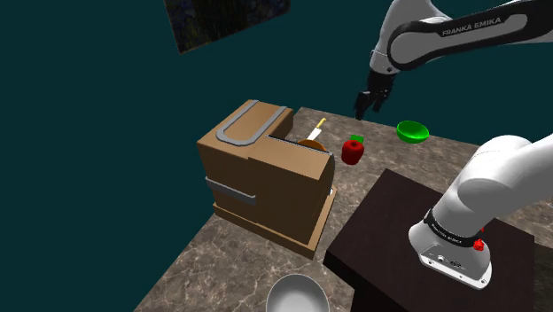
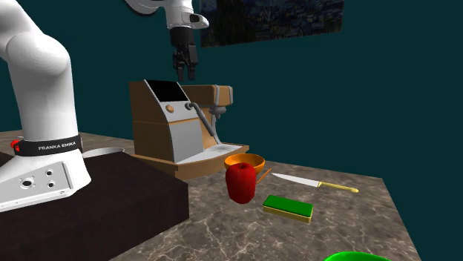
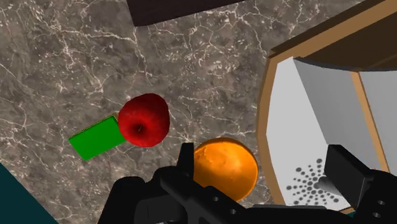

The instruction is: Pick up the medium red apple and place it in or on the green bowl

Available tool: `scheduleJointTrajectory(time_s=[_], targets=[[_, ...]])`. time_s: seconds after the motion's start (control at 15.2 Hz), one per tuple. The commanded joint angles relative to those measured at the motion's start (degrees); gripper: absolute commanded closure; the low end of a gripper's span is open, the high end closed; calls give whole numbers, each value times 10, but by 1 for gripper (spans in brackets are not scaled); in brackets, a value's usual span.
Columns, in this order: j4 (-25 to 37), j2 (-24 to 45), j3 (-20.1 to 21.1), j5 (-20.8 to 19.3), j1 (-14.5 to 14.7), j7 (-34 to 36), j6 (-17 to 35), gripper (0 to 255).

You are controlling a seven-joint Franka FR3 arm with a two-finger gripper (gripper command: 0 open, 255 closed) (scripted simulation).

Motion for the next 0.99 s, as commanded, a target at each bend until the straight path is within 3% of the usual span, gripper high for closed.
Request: scheduleJointTrajectory(time_s=[0.0,0.53,0.92], targets=[[-16,23,-12,-7,-8,-3,47,0],[-23,175,-72,-11,-29,-33,226,0],[8,314,-119,48,-25,-91,346,0]])
